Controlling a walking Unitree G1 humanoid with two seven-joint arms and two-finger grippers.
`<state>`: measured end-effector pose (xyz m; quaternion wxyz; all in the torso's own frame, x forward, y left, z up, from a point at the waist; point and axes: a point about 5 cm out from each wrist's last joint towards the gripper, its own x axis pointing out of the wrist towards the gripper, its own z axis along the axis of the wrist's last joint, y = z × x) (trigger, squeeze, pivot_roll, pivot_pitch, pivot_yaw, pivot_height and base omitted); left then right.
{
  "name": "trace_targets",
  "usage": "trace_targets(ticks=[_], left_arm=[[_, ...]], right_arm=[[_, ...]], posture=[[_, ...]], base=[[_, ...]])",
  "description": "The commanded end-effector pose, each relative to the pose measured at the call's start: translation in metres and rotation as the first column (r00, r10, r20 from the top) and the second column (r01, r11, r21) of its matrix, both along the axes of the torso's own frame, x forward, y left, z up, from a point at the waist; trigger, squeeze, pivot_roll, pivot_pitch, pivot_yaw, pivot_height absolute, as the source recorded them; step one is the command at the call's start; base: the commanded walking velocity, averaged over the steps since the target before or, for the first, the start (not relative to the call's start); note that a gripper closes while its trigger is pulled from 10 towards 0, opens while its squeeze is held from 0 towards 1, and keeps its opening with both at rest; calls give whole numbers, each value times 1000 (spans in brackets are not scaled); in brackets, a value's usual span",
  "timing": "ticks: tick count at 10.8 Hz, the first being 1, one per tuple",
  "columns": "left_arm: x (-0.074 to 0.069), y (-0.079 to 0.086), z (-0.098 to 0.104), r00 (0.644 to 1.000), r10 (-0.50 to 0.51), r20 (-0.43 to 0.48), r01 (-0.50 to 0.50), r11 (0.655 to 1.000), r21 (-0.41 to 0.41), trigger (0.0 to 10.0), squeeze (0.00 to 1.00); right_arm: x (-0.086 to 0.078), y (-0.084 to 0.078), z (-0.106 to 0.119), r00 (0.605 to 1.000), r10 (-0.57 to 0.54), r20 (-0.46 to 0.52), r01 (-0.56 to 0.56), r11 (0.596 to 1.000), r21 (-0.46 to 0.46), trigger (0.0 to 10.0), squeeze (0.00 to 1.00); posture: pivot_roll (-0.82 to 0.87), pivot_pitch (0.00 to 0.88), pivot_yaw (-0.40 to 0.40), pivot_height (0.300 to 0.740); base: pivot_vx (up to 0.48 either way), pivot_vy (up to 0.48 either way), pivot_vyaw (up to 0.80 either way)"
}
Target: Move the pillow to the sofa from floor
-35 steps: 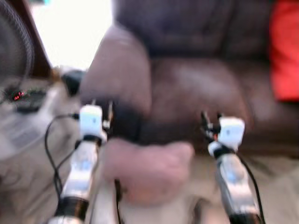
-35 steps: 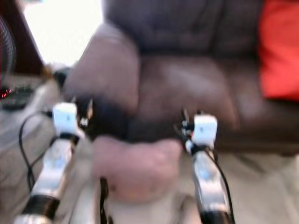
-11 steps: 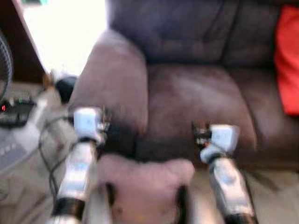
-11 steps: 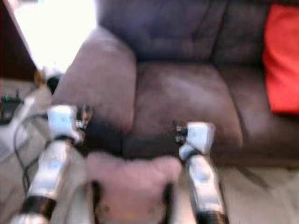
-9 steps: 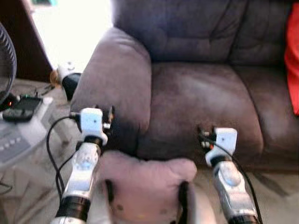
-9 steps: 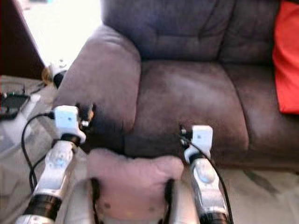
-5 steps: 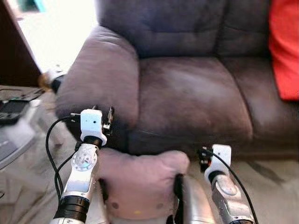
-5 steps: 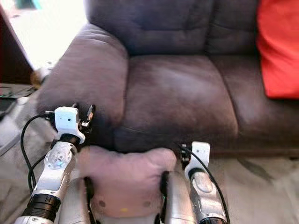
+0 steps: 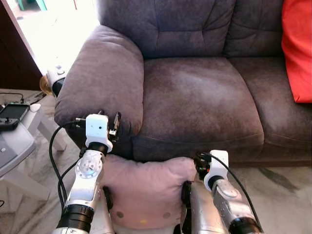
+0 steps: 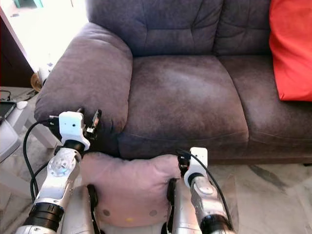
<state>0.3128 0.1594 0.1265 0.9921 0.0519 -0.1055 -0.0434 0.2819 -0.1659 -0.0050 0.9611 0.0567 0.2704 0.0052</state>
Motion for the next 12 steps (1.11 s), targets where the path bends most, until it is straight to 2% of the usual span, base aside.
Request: trace_targets(ticks=[1,2,3,5,9,10,12], left_arm=[[1,0,-3,1000,-2,-22,1,1000,-6,10000,0],[0,0,-3,1000,2,-24,-2,1000,-6,10000,0],[0,0,-3,1000,3,-22,-4,1000,-8,10000,0],[0,-1,-3,1000,5,-22,-5,1000,-9,10000,0],[0,0,-3,1000,8,-25,-8,1000,-9,10000,0],[0,1,-3,1000,9,-25,-9,1000,-9,10000,0],[1,2,-3,999,10,-32,-10,1000,-2,10000,0]], right_arm=[[4,-4,3,1000,-5,24,5,1000,-18,10000,0],[9,-3,8,998,10,58,-8,1000,-28,10000,0],[13,-2,12,997,11,75,-11,1000,5,10000,0],[16,-5,21,989,20,147,-20,1000,-3,10000,0],[19,0,21,987,35,155,-34,999,-11,10000,0],[19,0,21,989,40,146,-39,999,-10,10000,0],[15,1,10,999,33,19,-33,999,2,10000,0]], posture=[[89,83,-51,500],[88,83,-53,500],[88,88,-54,500],[84,95,-55,463],[85,99,-55,463],[85,100,-54,463],[84,103,-54,463]], base=[[0,0,0],[0,0,0],[0,0,0],[0,0,0],[0,0,0],[0,0,0],[0,0,0]])
